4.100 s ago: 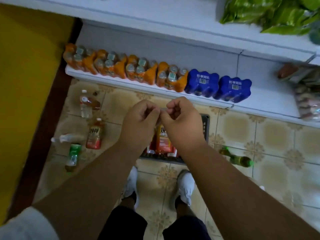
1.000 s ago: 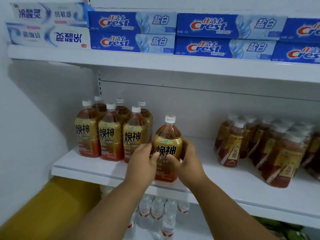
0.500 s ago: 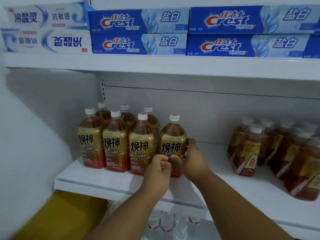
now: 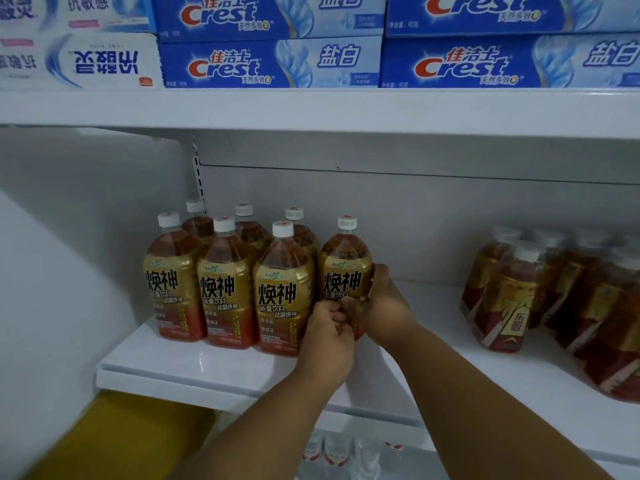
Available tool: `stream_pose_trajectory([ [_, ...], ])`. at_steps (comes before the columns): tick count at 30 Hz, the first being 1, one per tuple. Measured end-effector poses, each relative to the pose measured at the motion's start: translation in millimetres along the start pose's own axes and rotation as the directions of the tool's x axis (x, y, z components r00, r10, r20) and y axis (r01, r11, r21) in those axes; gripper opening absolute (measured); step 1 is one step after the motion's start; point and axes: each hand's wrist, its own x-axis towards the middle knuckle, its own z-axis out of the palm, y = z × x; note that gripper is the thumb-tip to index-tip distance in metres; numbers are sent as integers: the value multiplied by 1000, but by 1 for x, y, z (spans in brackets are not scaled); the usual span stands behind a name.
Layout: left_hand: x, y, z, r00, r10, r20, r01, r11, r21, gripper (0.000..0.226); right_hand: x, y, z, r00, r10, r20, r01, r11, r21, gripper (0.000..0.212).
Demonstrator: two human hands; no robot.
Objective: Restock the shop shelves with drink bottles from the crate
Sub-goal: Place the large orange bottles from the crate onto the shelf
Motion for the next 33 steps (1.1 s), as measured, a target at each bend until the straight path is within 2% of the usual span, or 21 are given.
stream_pose_trajectory([
  [13,6,0,10,998,60,-10,-59,997,58,35,11,2,8,1000,20,-1,-20,999,49,58],
  [17,4,3,12,999,49,0,-49,998,43,35,10,3,7,1000,7,-5,-7,999,37,59],
  [26,-2,7,11,997,77,-19,-74,986,148,46,5,1,18,995,-6,-100,1,999,-42,51],
  [33,-2,5,9,997,82,-3,-80,978,193,50,4,-2,19,993,-9,-114,2,998,-67,54],
])
